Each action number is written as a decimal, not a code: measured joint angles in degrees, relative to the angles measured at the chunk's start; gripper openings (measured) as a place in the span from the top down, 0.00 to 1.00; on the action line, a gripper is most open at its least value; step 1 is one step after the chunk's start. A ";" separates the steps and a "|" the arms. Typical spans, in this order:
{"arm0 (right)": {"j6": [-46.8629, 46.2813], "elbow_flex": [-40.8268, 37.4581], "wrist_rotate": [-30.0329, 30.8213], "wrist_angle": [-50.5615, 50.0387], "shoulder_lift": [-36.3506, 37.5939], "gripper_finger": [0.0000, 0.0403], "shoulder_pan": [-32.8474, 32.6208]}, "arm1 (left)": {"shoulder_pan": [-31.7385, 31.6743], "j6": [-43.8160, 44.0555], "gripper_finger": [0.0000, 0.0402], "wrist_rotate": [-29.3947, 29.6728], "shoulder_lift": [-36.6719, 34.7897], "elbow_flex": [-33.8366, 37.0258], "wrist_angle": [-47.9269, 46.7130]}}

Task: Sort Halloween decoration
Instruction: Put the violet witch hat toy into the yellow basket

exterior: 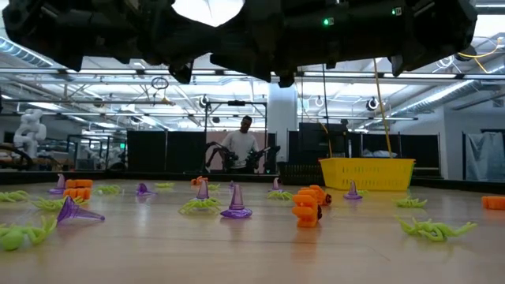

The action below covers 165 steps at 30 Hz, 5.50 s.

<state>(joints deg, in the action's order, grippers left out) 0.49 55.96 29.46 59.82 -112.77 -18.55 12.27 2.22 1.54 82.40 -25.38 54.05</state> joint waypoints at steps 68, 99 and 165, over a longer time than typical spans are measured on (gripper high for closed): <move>-15.87 -0.07 -3.22 -32.21 11.43 0.84 -2.14 | 1.79 2.30 0.67 0.09 -3.68 -0.18 -13.79; -29.53 31.61 -22.18 -79.81 -6.59 0.61 -1.44 | 3.63 9.51 0.67 0.64 -13.21 -0.14 -41.38; -21.96 31.54 -18.82 -83.80 -10.18 0.61 -0.28 | 3.68 9.40 0.67 1.92 -13.17 -0.14 -41.73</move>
<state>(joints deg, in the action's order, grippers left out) -21.47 87.50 10.63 -23.98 -122.95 -18.83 15.94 11.62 3.46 69.23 -25.52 12.32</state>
